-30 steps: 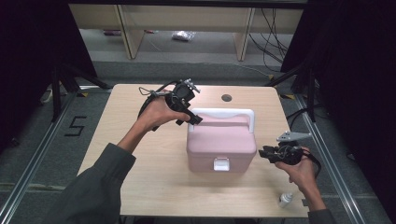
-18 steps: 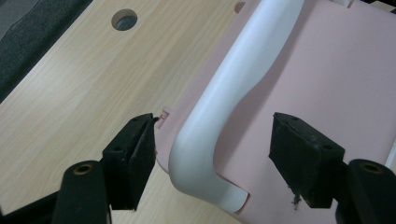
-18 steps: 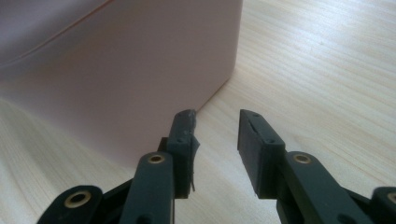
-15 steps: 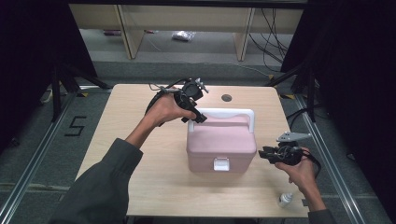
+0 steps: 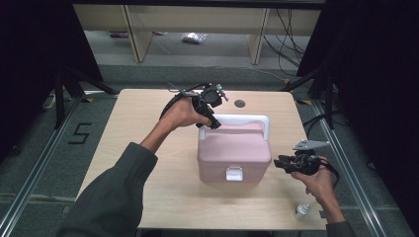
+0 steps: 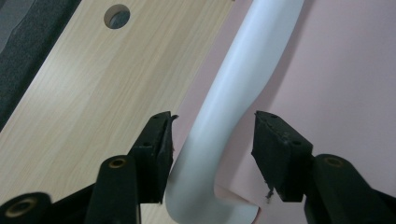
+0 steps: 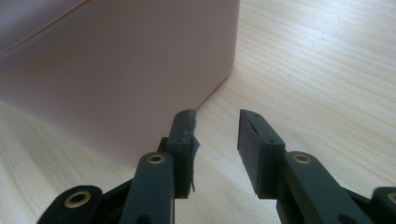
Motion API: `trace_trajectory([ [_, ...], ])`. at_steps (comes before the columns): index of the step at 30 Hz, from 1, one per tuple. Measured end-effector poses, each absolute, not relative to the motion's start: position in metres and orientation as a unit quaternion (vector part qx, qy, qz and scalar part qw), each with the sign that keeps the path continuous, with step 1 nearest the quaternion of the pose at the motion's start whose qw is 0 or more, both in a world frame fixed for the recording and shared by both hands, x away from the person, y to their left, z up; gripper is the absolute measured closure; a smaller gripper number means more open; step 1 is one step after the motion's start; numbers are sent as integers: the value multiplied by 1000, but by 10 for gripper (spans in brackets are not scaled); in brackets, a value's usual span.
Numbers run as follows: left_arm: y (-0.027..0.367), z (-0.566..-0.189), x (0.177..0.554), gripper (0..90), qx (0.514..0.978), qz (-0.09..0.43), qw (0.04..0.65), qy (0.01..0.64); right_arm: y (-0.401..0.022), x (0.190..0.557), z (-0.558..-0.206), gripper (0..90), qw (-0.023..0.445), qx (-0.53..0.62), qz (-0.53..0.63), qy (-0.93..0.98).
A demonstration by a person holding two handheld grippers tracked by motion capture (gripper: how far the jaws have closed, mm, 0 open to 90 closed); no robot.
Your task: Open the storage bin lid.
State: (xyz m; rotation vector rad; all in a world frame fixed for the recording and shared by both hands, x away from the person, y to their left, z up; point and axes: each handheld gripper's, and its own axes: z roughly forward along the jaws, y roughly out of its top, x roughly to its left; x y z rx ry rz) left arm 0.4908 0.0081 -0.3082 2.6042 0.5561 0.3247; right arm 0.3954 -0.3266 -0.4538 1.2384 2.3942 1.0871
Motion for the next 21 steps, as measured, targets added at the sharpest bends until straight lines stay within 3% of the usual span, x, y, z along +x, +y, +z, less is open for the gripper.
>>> trace_trajectory([
  [8,9,-309,495,604,952,120,210,187,-327,396,-454,672,120,419,374,819],
  [21,14,-294,486,665,955,134,223,144,-327,396,-451,678,121,418,378,817],
])
